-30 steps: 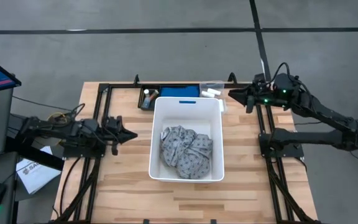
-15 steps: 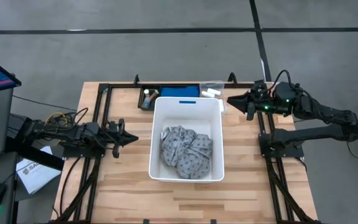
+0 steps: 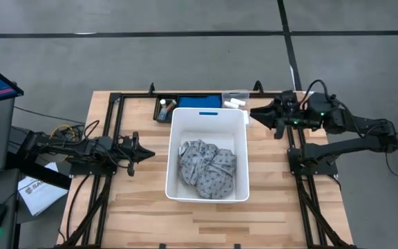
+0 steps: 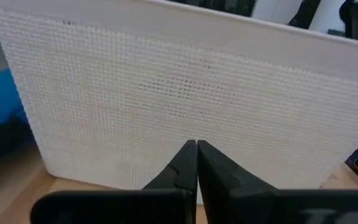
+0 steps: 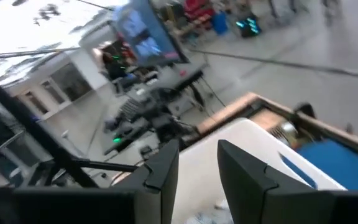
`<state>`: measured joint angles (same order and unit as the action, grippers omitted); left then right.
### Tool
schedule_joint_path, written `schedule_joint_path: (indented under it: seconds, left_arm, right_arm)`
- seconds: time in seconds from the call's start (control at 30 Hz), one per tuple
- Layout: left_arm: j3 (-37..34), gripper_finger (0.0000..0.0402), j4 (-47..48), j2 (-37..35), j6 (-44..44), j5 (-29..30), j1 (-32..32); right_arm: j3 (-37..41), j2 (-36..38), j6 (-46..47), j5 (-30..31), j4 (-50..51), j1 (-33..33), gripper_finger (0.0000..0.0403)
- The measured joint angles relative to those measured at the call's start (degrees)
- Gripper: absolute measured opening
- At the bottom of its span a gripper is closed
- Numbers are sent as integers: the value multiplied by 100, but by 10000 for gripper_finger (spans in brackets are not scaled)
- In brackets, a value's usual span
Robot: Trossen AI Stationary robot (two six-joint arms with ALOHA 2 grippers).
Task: Pick & place medical supplies in basket/bin
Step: Return to Home Position
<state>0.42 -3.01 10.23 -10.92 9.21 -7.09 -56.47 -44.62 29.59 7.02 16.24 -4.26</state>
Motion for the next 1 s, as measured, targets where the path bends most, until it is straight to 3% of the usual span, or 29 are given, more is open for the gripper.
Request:
schedule_joint_path:
  seconds: [0.17,0.4,1.0]
  left_arm:
    - [-2,2,-170,109,-2,35,0]
    - [-2,3,-194,147,-2,28,0]
    - [-2,3,-221,152,-4,-2,0]
  right_arm:
    - [-2,10,-632,-360,-654,54,108]
    - [-4,89,-1704,-521,-669,41,108]
    - [216,775,-2572,-1456,223,-182,108]
